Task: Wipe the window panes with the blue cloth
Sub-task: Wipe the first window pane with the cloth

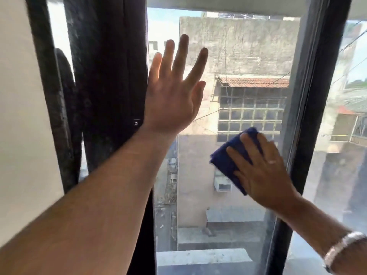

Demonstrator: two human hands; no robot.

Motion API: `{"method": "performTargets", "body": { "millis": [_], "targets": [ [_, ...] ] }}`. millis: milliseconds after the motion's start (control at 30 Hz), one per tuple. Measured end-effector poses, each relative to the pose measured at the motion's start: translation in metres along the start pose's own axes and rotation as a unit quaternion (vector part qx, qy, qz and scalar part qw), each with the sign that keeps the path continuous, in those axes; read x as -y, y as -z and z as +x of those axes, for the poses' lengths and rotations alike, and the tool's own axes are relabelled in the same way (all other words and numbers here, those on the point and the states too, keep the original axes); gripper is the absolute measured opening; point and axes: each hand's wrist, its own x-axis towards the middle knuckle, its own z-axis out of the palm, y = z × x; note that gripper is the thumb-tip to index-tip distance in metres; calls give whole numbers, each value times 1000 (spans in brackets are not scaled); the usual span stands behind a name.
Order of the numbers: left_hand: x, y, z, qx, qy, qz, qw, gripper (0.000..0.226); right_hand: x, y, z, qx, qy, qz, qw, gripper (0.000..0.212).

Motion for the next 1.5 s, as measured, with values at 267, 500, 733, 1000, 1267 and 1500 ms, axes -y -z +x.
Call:
{"method": "performTargets", "body": {
  "millis": [267,500,733,1000,1267,1500],
  "targets": [
    [4,-2,1,-4,-15,21,1000,53,81,-12,58,-52,26,85,995,56],
    [1,-3,1,-14,-12,30,999,52,2,-3,36,-107,-43,42,993,48],
    [6,5,7,29,-31,29,999,56,71,-12,57,-69,7,55,996,60],
    [30,9,21,13,-108,57,992,58,13,3,50,-87,-112,35,989,50],
    [34,8,23,-3,-119,24,993,56,79,-6,53,-49,66,59,995,52],
    [31,6,22,-13,-107,25,994,56,65,1,103,-107,-180,45,977,57]
  ]
}}
